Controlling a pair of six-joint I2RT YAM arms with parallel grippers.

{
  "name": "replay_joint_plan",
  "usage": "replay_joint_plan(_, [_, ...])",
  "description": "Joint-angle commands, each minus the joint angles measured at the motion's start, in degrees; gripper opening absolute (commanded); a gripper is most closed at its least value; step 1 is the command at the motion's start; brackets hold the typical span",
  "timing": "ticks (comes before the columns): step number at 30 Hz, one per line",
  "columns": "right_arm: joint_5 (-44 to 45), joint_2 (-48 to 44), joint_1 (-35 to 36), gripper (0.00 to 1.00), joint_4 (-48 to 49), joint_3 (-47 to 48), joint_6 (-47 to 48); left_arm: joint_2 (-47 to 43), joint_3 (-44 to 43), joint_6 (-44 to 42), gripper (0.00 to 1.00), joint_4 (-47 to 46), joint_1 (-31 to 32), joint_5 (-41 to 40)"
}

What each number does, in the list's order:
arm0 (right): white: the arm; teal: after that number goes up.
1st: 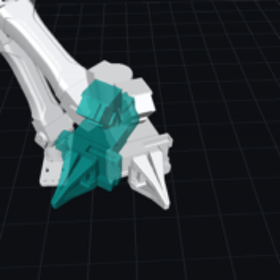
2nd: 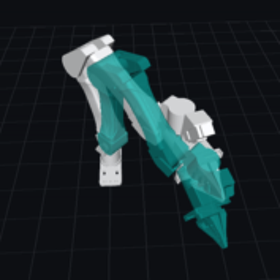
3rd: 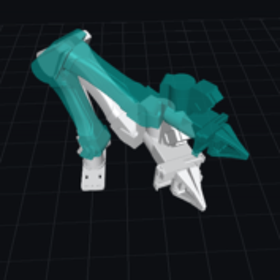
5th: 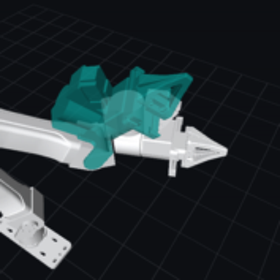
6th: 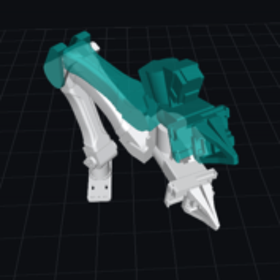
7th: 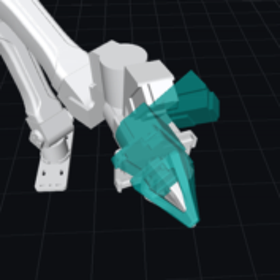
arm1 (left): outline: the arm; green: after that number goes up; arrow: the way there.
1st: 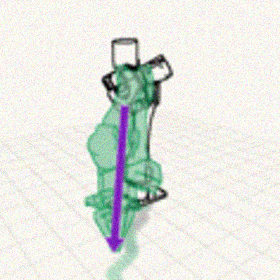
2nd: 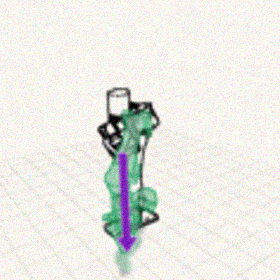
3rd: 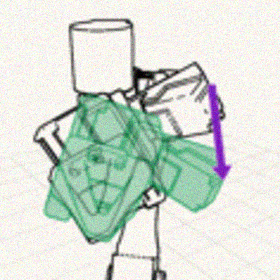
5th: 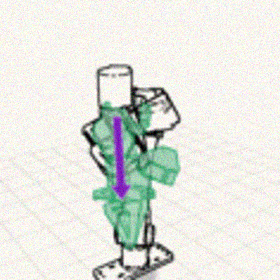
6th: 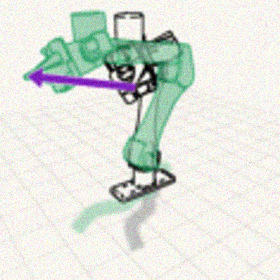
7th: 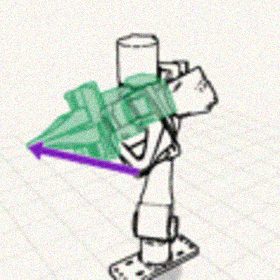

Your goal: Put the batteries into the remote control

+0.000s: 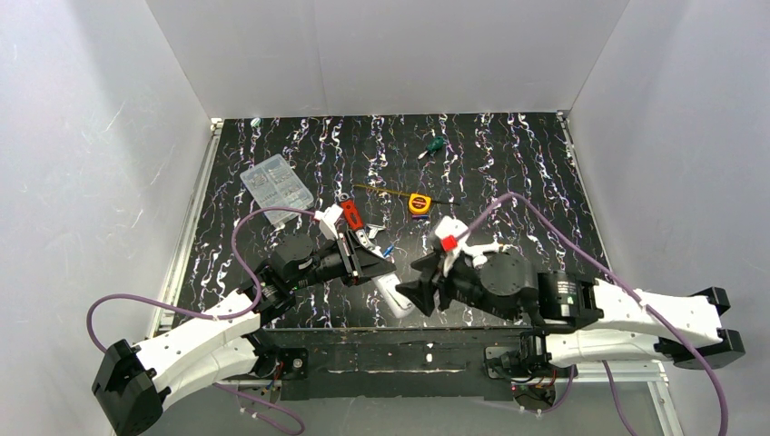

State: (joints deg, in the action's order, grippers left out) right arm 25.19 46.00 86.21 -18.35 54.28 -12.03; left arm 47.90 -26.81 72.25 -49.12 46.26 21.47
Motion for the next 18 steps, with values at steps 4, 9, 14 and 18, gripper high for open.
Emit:
replay_joint_plan(4, [5.8,9.6,0.8,0.64,-19.9,10.4,-27.4,-1.4,0.0,0.3,0.0,-3.6,0.1,0.9])
replay_joint_plan(9, [5.8,10.1,0.8,0.66,-23.0,10.3,-32.1,-1.9,0.0,0.2,0.0,-3.0,0.2,0.9])
replay_joint_plan(14, [3.1,10.9,0.8,0.67,-22.8,9.9,-33.1,-1.2,-0.2,0.3,0.0,-3.6,0.2,1.1])
replay_joint_plan(18, [1.9,11.9,0.8,0.67,-22.0,9.6,-33.0,-1.1,-0.2,0.4,0.0,-3.9,0.2,1.2])
